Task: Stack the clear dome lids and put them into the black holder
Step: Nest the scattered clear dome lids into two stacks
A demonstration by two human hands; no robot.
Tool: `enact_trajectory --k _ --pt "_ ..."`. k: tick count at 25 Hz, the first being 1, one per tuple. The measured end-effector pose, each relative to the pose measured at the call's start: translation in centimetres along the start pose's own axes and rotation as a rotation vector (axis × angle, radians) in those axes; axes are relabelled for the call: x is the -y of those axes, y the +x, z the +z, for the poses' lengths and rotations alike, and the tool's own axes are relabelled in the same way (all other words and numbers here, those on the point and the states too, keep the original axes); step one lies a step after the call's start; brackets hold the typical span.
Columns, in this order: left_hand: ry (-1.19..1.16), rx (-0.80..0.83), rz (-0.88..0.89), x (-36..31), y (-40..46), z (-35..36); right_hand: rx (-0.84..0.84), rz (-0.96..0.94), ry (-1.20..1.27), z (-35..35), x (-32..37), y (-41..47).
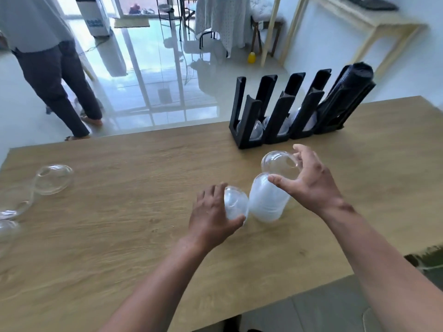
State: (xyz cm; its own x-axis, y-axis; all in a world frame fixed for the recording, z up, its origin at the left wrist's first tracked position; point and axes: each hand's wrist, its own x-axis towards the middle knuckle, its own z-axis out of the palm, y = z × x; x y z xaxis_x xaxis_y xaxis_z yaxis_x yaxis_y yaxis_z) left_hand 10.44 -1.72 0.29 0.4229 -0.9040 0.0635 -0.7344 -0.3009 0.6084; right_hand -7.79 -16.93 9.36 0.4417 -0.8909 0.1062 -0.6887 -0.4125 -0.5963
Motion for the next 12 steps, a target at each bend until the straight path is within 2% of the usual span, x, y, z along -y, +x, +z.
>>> enact_trajectory --k 3,8,12 --pt "-0.002 0.048 -0.063 0.1 -0.1 1.6 -0.012 -0.033 0.004 0.0 -1.9 -0.1" --pt "-0.030 0.077 -0.105 0.4 0.0 1.8 0.246 -0.053 -0.168 2.4 -2.7 -0.6" --pt "-0.143 0.075 -0.196 1.5 -1.2 -0.2 0.223 -0.089 -0.172 1.6 -2.2 -0.3"
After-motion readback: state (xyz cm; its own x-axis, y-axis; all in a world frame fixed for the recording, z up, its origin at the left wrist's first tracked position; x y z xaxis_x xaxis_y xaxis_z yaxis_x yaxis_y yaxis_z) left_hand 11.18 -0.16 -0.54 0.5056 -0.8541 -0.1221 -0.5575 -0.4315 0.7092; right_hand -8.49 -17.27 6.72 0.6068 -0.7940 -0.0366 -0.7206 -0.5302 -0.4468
